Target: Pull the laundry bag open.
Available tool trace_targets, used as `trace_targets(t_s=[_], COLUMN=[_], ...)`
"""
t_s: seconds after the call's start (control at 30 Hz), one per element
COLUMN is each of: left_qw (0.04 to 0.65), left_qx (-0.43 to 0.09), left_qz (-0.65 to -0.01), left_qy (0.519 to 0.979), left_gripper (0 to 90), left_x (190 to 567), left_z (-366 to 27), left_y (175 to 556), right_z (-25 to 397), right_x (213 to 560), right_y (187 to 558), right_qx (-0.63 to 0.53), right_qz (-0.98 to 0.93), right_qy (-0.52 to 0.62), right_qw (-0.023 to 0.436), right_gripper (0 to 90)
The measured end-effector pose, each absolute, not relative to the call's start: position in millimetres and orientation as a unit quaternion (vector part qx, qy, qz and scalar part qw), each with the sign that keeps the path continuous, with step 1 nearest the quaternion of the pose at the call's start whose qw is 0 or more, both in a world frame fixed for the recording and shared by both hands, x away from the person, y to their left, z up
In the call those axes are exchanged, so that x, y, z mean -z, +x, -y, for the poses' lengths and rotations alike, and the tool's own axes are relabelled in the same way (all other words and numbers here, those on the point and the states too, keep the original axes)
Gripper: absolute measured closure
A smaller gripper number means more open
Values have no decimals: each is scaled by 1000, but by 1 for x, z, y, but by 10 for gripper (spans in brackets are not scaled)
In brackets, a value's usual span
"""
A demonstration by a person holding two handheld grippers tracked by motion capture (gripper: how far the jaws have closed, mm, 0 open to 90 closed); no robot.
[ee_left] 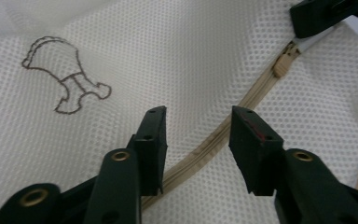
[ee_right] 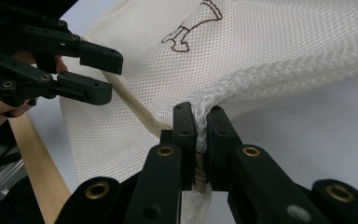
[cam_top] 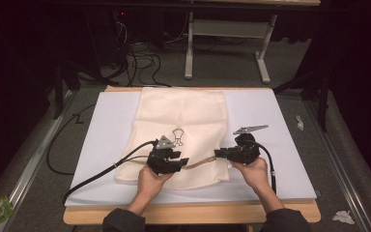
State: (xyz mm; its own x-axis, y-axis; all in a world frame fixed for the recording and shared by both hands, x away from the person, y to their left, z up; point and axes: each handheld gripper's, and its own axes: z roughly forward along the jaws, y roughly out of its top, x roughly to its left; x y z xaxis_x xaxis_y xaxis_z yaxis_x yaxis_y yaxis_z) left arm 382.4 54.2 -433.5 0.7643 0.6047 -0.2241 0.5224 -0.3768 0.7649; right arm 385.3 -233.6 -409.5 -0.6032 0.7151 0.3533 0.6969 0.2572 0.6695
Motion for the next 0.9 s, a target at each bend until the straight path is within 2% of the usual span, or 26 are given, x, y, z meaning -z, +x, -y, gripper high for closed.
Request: trace_targets(t_s=[0.1,0.27,0.4,0.9], left_qw=[448,449,449,473], left_qx=[-44,-38,-32,-23], left_qz=[-339,-341,-335,-313], left_qy=[826,825,828,823], left_gripper=[632,588,588,671], left_x=[432,433,434,429], left_z=[-54,-52,-47,-48], left_y=[381,382,383,379], right_z=[229,219,214,188], right_x=[408,402,401,396], right_y=[387,389,391,393], right_qx=[-418,-418,-420,-421], right_qz=[-794,-797,-799,-804], right_qy=[442,435,430,418], right_qw=[11,11,15,23], right_gripper=[860,860,860,860])
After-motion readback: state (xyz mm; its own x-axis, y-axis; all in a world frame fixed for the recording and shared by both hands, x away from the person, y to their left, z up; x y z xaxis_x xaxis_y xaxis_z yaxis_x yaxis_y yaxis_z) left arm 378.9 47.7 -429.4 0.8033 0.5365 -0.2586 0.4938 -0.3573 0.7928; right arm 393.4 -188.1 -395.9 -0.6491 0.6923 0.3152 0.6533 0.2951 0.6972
